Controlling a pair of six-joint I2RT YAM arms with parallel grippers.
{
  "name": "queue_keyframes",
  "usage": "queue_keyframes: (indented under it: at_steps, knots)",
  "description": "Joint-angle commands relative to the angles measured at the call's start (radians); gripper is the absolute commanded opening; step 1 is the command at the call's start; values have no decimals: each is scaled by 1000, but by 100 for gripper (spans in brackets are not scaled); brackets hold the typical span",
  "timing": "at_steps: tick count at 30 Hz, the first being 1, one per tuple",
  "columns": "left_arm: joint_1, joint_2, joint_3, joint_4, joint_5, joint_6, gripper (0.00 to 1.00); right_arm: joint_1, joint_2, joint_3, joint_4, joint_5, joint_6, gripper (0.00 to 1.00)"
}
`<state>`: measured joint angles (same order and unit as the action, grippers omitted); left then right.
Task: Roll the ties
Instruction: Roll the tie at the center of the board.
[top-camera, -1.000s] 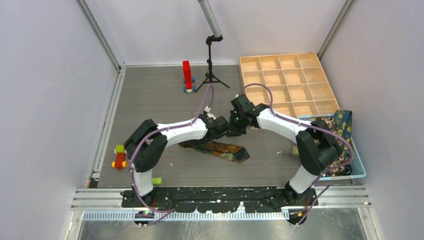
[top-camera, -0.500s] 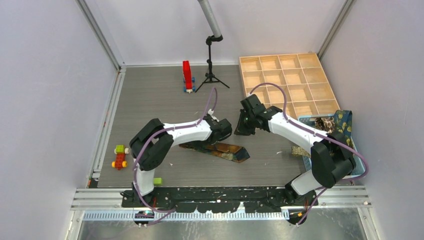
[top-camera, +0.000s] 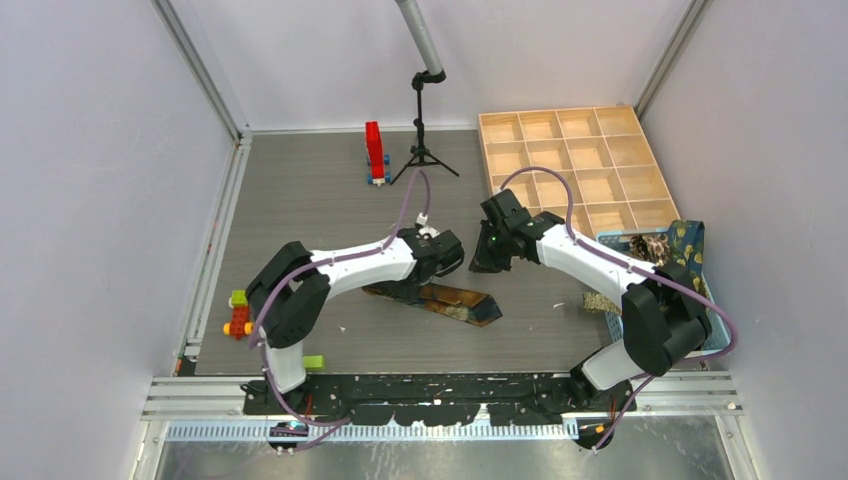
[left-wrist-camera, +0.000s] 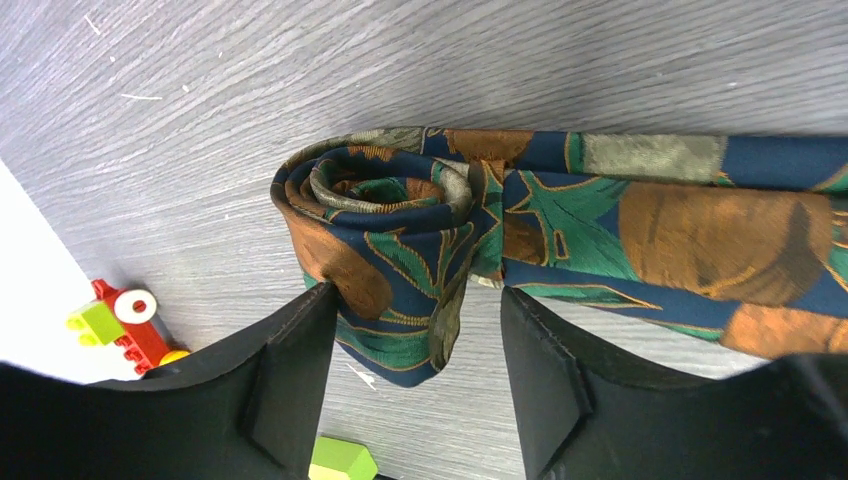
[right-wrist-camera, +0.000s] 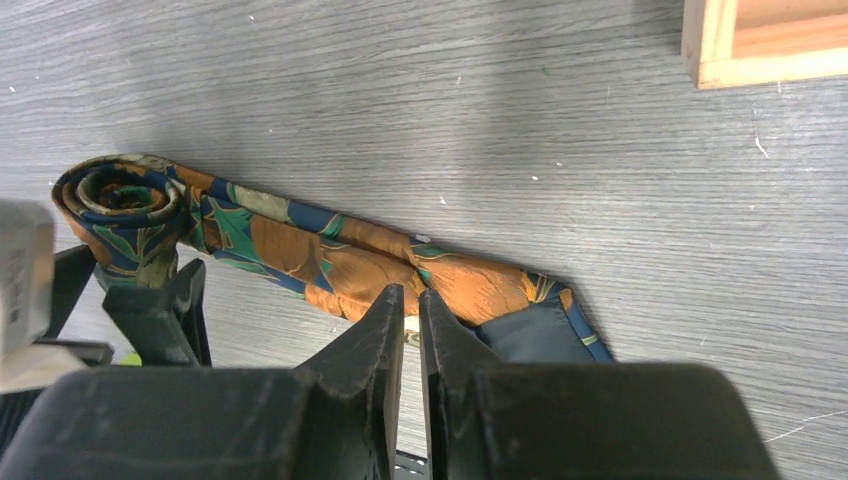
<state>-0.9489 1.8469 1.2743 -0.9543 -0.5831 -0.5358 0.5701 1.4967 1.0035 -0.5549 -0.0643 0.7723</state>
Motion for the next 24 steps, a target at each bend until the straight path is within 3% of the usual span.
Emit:
queue_keyframes:
  at_steps: [1, 12, 20, 24]
  knots:
    - [-5, -97, 32, 34, 32, 13, 65, 18, -27, 61, 16, -14, 21, 17]
    - [62, -371, -100, 82, 115, 6, 69, 131, 123, 265, 38, -61, 21, 18]
    - [278, -632, -335, 190, 268, -11, 67, 239, 318, 512, 15, -87, 18, 24]
    - [426, -679, -415, 278, 481, 22, 66, 283, 407, 618, 13, -102, 32, 26]
